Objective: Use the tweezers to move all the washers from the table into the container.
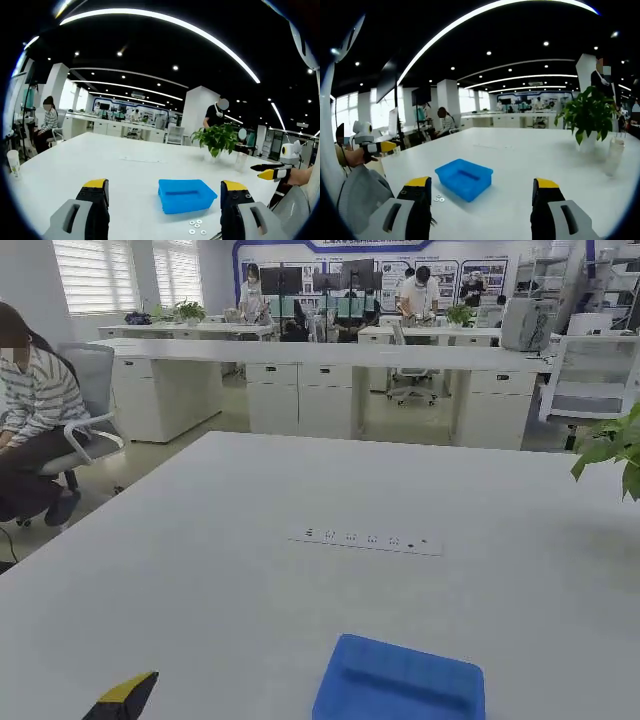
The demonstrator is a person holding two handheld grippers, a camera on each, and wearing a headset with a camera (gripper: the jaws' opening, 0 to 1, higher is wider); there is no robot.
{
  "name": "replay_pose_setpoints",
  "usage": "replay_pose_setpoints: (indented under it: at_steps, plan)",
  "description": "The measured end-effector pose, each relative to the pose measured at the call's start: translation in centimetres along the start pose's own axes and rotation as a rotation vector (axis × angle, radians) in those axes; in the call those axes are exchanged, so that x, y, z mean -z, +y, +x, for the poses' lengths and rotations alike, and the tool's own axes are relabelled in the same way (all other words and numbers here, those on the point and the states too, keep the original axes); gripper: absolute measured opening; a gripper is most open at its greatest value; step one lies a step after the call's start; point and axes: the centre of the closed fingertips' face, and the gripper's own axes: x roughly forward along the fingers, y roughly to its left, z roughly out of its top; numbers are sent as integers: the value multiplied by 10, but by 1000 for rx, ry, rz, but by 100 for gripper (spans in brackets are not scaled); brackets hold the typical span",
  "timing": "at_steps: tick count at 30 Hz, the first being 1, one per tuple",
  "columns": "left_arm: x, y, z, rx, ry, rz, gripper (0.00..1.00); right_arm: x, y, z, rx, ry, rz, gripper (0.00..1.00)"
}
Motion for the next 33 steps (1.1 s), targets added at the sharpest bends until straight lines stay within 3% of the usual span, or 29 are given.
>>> replay_pose_setpoints:
  at_steps: [33]
  plan:
    - [1, 3, -1, -20, 8, -9, 92, -3, 3, 0, -4, 7, -5, 80]
